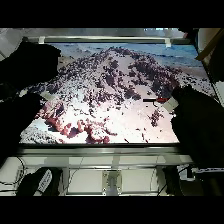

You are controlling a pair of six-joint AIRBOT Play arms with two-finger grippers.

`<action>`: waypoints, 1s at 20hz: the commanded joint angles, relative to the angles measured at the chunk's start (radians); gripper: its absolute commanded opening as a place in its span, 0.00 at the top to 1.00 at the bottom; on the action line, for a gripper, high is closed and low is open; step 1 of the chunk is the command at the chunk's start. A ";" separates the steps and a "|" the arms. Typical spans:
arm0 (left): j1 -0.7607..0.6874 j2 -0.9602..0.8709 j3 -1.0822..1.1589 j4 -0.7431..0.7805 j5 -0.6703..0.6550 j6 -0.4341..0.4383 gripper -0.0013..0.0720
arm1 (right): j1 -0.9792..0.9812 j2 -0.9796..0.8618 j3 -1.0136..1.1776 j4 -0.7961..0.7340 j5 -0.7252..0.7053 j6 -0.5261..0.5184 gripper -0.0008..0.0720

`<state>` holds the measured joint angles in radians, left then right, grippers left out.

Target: Fold the clothes and pants, and hang the long-sleeved shirts on hangers.

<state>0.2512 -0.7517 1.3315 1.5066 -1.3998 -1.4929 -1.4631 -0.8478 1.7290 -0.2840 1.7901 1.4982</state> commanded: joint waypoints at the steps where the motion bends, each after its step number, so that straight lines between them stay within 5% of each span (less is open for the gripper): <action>1: 0.000 0.000 0.000 0.000 0.000 0.000 0.03 | -0.001 0.001 0.001 0.002 0.002 0.000 0.45; 14: 0.000 -0.024 0.000 -0.004 0.071 0.000 0.03 | 0.019 0.018 0.001 0.171 -0.006 0.000 0.46; 20: 0.000 -0.160 -0.001 0.074 0.095 0.027 0.03 | 0.451 0.034 0.001 0.059 -0.062 -0.001 0.48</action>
<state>0.2512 -0.8463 1.3308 1.5185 -1.3323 -1.4849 -1.1984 -0.8192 1.7294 -0.1463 1.7569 1.4982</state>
